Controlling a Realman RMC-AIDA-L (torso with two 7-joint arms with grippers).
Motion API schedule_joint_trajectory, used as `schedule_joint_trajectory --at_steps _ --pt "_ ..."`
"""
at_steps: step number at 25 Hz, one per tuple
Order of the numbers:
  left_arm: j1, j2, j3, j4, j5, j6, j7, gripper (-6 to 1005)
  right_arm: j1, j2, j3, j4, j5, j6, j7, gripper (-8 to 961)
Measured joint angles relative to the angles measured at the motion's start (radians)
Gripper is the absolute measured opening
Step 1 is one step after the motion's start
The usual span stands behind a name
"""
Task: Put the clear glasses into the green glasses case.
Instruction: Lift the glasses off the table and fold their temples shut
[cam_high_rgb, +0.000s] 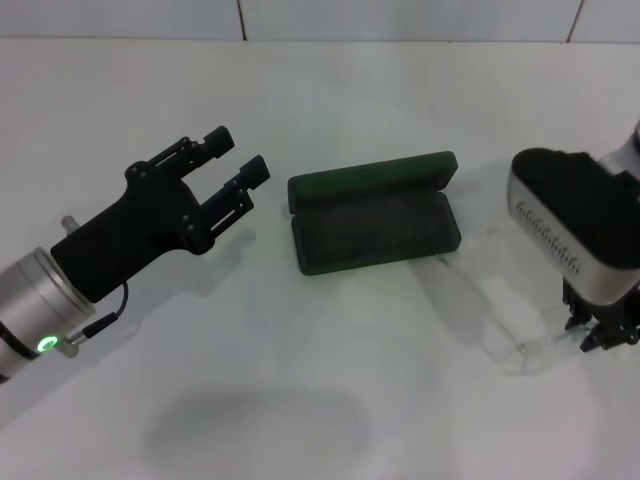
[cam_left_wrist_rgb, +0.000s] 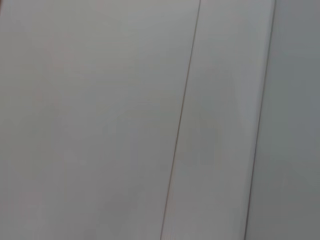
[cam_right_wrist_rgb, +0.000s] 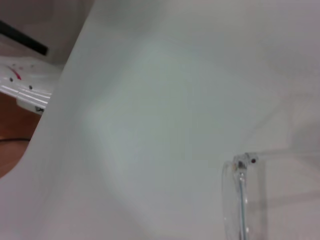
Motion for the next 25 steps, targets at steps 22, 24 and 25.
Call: schedule_joint_trajectory --at_steps 22,24,25 --pt "-0.002 0.013 -0.004 -0.032 -0.077 0.074 -0.087 585 -0.209 -0.006 0.416 -0.015 0.529 -0.100 -0.542 124" --pt "-0.003 0.015 -0.008 -0.033 -0.077 0.095 -0.100 586 -0.240 -0.006 0.416 0.042 0.601 -0.046 -0.624 124" --pt "-0.003 0.015 -0.011 -0.033 -0.077 0.112 -0.104 586 -0.255 -0.005 0.416 0.070 0.636 -0.025 -0.665 124"
